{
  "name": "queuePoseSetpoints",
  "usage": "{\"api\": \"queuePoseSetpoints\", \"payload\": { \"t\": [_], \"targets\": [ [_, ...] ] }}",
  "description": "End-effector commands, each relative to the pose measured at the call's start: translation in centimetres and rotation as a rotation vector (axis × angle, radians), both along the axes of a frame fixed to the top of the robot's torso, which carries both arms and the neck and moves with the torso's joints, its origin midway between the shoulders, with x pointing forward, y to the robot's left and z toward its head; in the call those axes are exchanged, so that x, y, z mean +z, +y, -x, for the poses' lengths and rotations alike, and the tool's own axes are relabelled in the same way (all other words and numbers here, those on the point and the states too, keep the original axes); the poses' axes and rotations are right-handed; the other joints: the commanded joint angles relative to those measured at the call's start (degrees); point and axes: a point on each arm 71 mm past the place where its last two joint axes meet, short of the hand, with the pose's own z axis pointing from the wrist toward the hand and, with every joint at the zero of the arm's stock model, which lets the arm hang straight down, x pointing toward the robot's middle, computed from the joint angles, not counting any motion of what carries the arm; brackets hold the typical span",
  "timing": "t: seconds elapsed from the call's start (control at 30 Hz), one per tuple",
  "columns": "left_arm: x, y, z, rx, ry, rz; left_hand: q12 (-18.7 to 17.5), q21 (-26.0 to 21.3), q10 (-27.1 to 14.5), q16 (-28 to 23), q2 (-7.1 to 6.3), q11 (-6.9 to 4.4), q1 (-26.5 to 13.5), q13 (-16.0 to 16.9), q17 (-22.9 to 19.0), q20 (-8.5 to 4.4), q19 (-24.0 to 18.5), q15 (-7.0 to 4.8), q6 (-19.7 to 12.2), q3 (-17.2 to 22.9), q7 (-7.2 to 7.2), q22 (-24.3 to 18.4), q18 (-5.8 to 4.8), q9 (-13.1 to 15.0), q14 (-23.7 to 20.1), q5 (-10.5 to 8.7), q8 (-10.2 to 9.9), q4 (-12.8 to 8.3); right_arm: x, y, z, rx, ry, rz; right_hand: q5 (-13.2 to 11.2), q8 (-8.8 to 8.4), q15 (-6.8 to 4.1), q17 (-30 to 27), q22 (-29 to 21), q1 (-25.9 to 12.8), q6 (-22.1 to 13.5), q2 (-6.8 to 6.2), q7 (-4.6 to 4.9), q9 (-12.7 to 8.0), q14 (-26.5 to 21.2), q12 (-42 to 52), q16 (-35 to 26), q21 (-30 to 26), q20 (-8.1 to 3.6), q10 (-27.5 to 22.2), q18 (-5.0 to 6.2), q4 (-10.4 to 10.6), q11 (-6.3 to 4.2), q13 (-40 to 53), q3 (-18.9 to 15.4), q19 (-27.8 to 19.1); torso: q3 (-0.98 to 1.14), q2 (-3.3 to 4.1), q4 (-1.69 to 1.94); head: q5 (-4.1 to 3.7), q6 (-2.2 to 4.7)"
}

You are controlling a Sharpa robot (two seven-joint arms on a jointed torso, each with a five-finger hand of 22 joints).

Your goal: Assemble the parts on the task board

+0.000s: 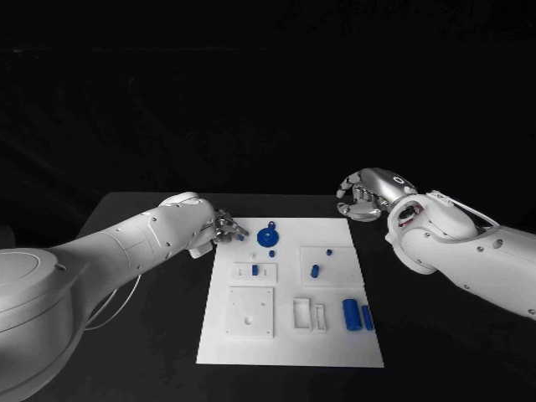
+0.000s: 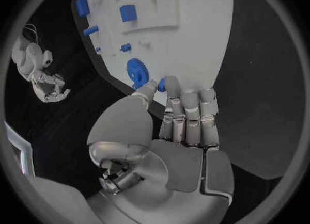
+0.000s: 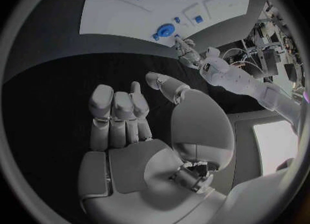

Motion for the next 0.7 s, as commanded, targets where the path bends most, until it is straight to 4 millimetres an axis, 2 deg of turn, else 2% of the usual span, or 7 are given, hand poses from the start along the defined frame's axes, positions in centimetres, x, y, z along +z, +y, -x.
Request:
{"api": "queuePoseSetpoints", "payload": {
  "t": [0.03,0.07,0.13,0.27,0.43,0.5,0.7],
  "targets": [
    [-0.3,0.0,0.1,0.001,0.007,0.001,-0.09,-0.34,0.23,-0.03,1.6,-0.19,1.49,-0.08,0.07,-6.32,0.14,-0.4,1.27,0.4,-0.15,1.03,-0.83,0.32,0.04,2.69,0.68,-1.81,0.1,0.1,0.0,0.011,-0.009,0.005,-0.1,-0.27,-0.03,0.05,0.51,-0.28,1.31,0.1,0.94,0.08,0.54,0.06,-0.22,-0.28,-0.49,-2.69,4.83,0.13,1.29,-0.03,-0.22,0.04,0.0,-0.04,0.05,-0.04,0.02],
    [-0.3,0.0,0.1,0.001,0.005,0.002,-0.1,-0.33,0.24,-0.02,2.04,-0.25,1.55,-0.09,0.08,-6.3,0.15,-0.44,1.49,0.47,-0.2,1.04,-0.9,0.35,0.03,3.04,0.81,-2.6,0.1,0.1,0.0,0.011,-0.009,0.005,-0.1,-0.27,-0.03,0.05,0.51,-0.28,1.31,0.11,0.94,0.09,0.54,0.06,-0.22,-0.28,-0.5,-2.69,4.83,0.13,1.29,-0.03,-0.22,0.04,0.0,-0.05,0.05,-0.04,0.0],
    [-0.3,0.0,0.1,0.003,0.0,0.004,-0.22,-0.62,0.57,-0.08,0.05,-0.4,3.08,-0.26,0.03,-6.27,0.68,-0.74,2.6,8.45,-0.47,0.79,-1.1,0.33,0.3,-4.28,1.24,-2.08,0.1,0.1,0.0,0.011,-0.009,0.005,-0.08,-0.27,-0.03,0.05,0.51,-0.27,1.31,0.11,0.94,0.09,0.55,0.08,-0.22,-0.28,-0.5,-2.68,4.83,0.13,1.29,-0.02,-0.21,0.04,-0.01,-0.05,0.07,-0.03,-0.02],
    [-0.2,0.2,0.1,0.013,-0.002,0.021,-0.22,-0.22,0.74,0.03,-0.13,-0.67,1.48,-0.33,0.08,-6.39,0.97,-0.82,3.59,13.02,-0.65,1.15,-1.35,0.39,0.45,-4.1,1.74,-3.78,0.1,0.1,0.0,0.011,-0.008,0.005,-0.06,-0.27,-0.03,0.05,0.51,-0.26,1.31,0.11,0.93,0.09,0.55,0.04,-0.22,-0.28,-0.5,-2.71,4.83,0.12,1.29,-0.05,-0.2,0.04,-0.01,-0.02,0.08,0.01,-0.03],
    [-0.2,0.9,0.2,0.04,-0.005,0.048,-0.29,0.4,1.27,0.29,0.5,-0.83,-2.93,-0.45,0.2,-6.66,1.36,-1.02,4.43,16.75,-0.97,1.15,-1.53,0.45,0.81,-3.58,2.19,-8.1,0.1,0.0,0.0,0.009,-0.008,0.006,-0.04,-0.27,-0.04,0.06,0.51,-0.25,1.32,0.11,0.93,0.09,0.55,0.09,-0.22,-0.29,-0.5,-2.67,4.83,0.12,1.29,-0.02,-0.19,0.04,0.03,-0.07,0.09,0.09,-0.04],
    [-0.1,1.3,0.2,0.059,-0.015,0.045,-0.42,0.58,1.55,0.25,0.57,-0.93,-5.25,-0.55,0.16,-6.79,1.6,-1.11,5.04,18.29,-1.05,1.09,-1.6,0.41,0.96,-1.81,2.42,-10.12,0.1,-0.1,0.0,0.008,-0.008,0.006,-0.03,-0.27,-0.04,0.06,0.51,-0.25,1.32,0.11,0.93,0.09,0.55,0.08,-0.22,-0.29,-0.5,-2.67,4.83,0.11,1.29,-0.02,-0.19,0.04,0.03,-0.08,0.11,0.22,-0.03],
    [0.0,2.0,0.6,0.078,-0.008,0.076,-0.56,0.63,1.76,0.17,0.72,-1.05,-6.96,-0.64,0.12,-6.91,1.83,-1.18,5.54,19.47,-1.11,1.02,-1.64,0.32,1.12,-1.87,2.59,-11.41,0.1,-0.3,0.1,0.007,-0.008,0.007,0.01,-0.27,-0.04,0.06,0.51,-0.24,1.32,0.12,0.93,0.1,0.55,0.09,-0.22,-0.29,-0.5,-2.66,4.83,0.11,1.28,-0.02,-0.17,0.04,0.08,-0.08,0.13,0.34,0.11]
  ]
}}
